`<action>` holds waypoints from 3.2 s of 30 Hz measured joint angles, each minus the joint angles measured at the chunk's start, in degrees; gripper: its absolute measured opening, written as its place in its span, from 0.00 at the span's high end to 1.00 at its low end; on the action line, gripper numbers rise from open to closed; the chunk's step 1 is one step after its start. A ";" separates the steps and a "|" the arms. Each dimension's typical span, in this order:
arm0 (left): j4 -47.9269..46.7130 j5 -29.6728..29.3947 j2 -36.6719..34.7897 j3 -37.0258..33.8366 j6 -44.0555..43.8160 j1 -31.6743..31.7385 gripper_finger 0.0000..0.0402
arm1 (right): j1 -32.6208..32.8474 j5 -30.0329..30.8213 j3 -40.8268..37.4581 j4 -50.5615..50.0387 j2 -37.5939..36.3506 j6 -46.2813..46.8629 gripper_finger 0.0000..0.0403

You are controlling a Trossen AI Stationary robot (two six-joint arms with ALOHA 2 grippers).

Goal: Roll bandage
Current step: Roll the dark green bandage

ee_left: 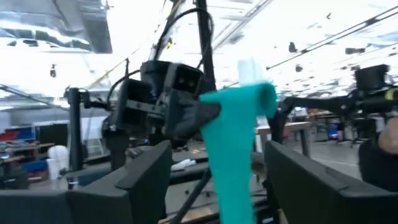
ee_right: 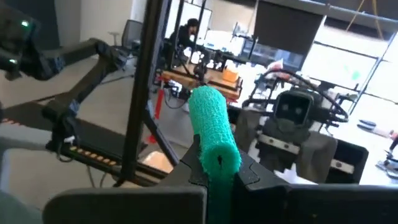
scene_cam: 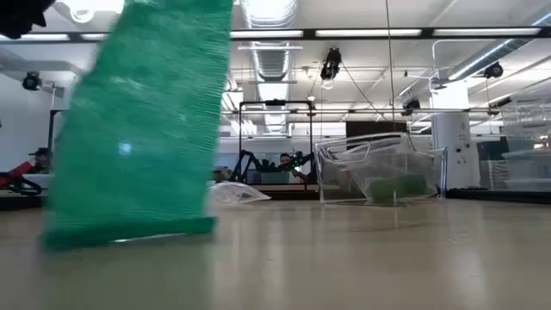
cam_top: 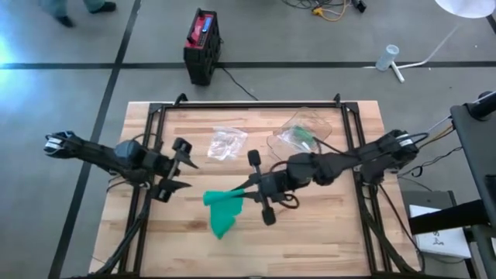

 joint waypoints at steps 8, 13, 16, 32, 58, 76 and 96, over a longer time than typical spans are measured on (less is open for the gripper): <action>3.62 4.77 0.82 1.26 0.35 -0.35 0.30 | -1.93 -0.47 -8.20 13.73 0.21 -1.11 0.99; 2.49 -3.99 2.90 1.57 3.31 -0.19 0.28 | -4.96 0.31 -12.58 15.66 -1.19 1.87 0.99; -0.25 -8.73 4.08 1.57 3.43 1.33 0.28 | -6.98 1.06 -13.67 15.15 -1.48 2.17 0.99; -0.63 -9.53 14.81 5.08 -1.26 11.13 0.26 | -12.76 2.82 -16.43 12.95 -2.41 1.46 0.98; -21.19 -7.83 13.75 13.74 22.36 10.73 0.89 | -12.87 3.20 -16.25 10.33 -2.74 9.32 0.97; -41.55 -7.53 14.15 26.86 50.52 9.70 0.99 | -12.83 -4.47 -15.99 11.64 -3.96 31.13 0.31; -37.84 -14.07 13.88 26.88 83.34 7.15 0.98 | -13.24 -0.74 -16.63 21.60 -3.26 50.42 0.27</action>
